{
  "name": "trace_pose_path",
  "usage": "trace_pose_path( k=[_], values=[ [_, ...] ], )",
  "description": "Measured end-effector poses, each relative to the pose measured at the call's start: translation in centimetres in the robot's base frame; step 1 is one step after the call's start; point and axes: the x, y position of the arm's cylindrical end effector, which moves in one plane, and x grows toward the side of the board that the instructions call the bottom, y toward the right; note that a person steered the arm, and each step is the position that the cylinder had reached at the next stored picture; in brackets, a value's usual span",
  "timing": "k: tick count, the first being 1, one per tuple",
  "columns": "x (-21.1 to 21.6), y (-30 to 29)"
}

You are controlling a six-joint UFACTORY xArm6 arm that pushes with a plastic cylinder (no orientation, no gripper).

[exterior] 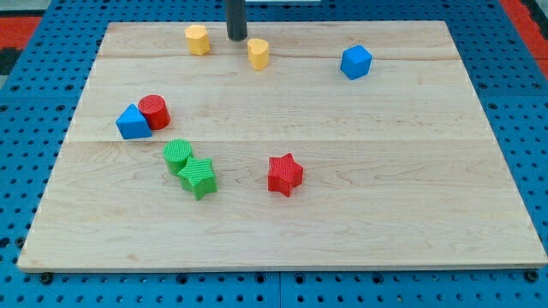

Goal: Move the yellow hexagon parallel left to the yellow heart

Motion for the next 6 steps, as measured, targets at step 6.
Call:
trace_pose_path(
  k=[6],
  values=[
    [3.9,-6.4]
  ],
)
